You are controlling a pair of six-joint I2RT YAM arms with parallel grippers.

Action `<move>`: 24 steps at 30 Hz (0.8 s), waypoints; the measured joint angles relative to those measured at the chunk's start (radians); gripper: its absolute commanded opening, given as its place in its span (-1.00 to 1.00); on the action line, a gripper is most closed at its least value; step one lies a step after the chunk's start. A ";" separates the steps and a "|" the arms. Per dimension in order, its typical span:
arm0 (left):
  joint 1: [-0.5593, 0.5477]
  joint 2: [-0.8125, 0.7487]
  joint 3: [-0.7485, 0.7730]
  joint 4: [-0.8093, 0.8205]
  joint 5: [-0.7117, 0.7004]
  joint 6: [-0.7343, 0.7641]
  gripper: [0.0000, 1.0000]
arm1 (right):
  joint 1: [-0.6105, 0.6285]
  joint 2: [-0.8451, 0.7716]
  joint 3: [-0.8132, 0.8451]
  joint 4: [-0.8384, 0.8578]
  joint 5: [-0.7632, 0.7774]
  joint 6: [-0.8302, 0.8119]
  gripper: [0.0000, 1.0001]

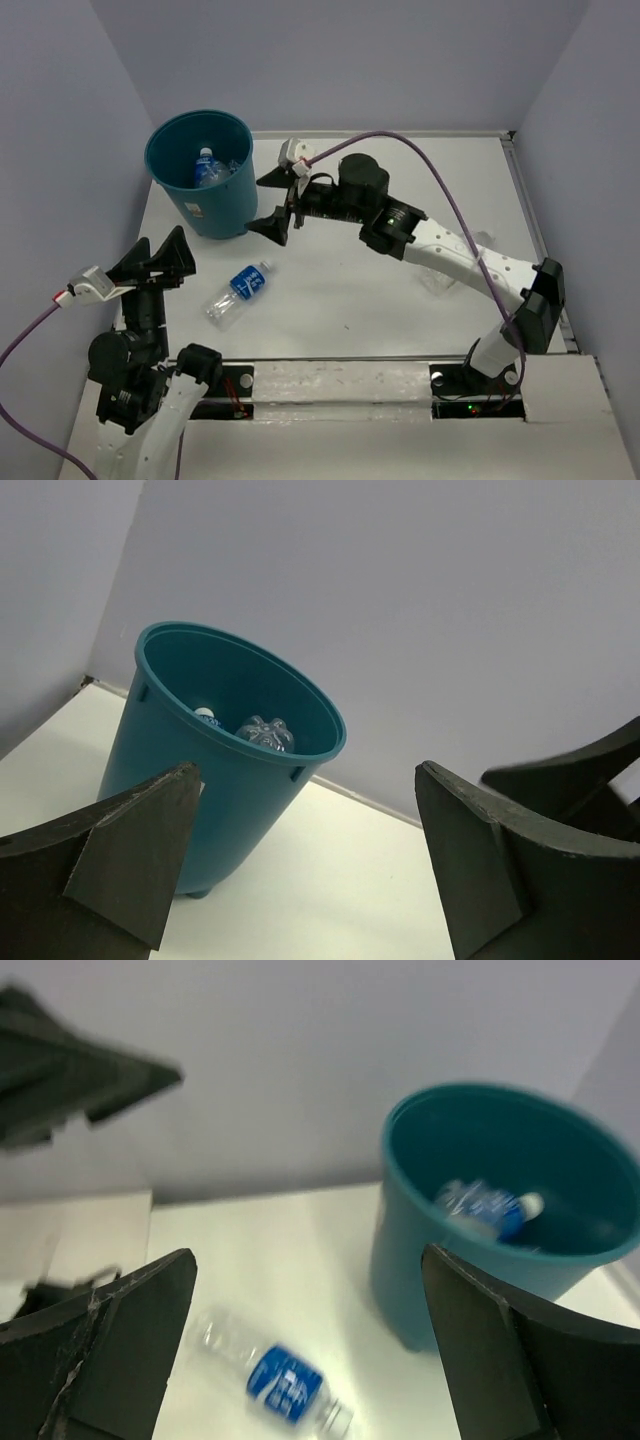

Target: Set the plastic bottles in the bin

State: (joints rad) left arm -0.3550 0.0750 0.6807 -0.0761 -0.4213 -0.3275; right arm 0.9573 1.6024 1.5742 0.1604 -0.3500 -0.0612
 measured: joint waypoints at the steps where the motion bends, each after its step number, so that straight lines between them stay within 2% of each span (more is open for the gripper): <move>1: 0.005 0.007 0.000 0.000 0.000 0.000 0.98 | 0.003 0.002 -0.027 -0.024 -0.042 -0.022 0.97; 6: 0.026 0.038 0.000 -0.001 -0.001 -0.003 0.98 | 0.014 0.113 -0.086 -0.156 -0.119 -0.087 0.99; 13: 0.055 0.067 0.000 -0.003 0.002 -0.008 0.98 | 0.068 0.323 -0.023 -0.348 -0.047 -0.231 0.99; 24: 0.056 0.101 0.000 -0.003 0.028 -0.011 0.98 | 0.151 0.477 0.055 -0.358 0.048 -0.432 0.99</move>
State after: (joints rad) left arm -0.2993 0.1764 0.6804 -0.0792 -0.3935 -0.3386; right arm 1.1088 2.0792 1.6287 -0.1978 -0.3023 -0.4934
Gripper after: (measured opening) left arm 0.990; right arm 0.995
